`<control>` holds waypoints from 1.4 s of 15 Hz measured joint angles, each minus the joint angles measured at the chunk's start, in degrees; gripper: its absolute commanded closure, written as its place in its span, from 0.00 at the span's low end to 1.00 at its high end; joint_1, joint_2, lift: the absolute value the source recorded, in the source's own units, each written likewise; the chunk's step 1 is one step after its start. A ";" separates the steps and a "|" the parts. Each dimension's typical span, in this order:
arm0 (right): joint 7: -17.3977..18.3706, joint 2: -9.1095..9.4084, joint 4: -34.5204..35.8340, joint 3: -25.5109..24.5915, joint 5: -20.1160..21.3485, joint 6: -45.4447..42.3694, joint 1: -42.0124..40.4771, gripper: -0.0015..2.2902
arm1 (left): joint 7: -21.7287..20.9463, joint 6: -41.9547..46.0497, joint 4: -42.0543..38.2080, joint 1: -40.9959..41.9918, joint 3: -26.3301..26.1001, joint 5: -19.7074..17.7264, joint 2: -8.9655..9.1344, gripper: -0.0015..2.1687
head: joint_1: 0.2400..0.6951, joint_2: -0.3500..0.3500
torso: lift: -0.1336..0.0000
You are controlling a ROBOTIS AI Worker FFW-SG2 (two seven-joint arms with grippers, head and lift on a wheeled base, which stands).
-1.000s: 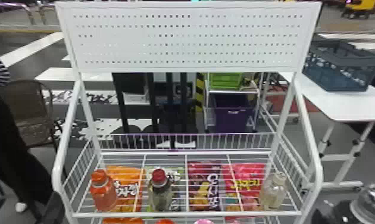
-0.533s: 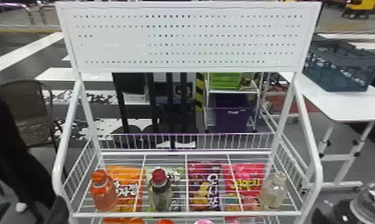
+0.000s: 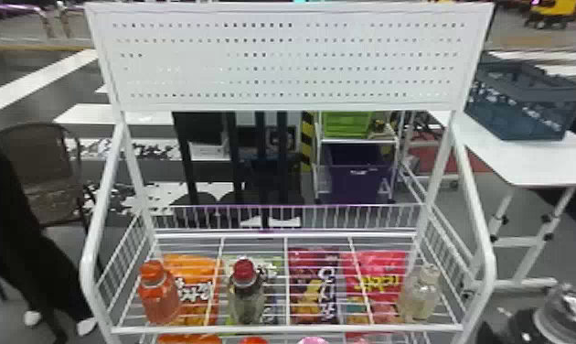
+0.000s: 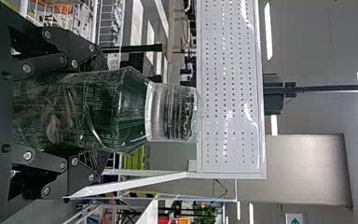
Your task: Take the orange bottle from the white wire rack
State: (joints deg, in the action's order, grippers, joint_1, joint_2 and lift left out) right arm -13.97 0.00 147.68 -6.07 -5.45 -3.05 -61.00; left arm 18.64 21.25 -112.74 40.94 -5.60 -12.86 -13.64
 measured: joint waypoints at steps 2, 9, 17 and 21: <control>0.00 0.00 -0.18 -0.05 -0.04 -0.63 -0.27 0.41 | 0.11 8.82 7.30 -2.55 -3.31 0.00 0.01 0.04 | 0.57 0.50 | 1.00; 0.00 0.00 -1.41 -0.17 -0.97 -7.32 -2.38 0.41 | 0.98 17.96 22.74 -12.60 -7.80 1.00 0.06 0.04 | 0.57 0.50 | 1.00; 0.00 0.00 -1.69 -0.65 -1.67 -9.82 -3.87 0.41 | -0.16 7.19 32.58 -24.65 -8.59 1.48 -1.07 0.04 | 0.57 0.50 | 1.00; 0.01 0.00 -2.20 -0.95 -1.67 -9.64 -3.87 0.41 | -0.18 3.46 34.36 -29.19 -8.37 0.88 -2.11 0.04 | 0.57 0.50 | 1.00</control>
State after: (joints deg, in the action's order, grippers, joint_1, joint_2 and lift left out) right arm -13.96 0.00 145.48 -7.01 -7.12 -12.70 -64.87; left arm 18.45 24.71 -78.38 11.75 -13.97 -11.97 -15.75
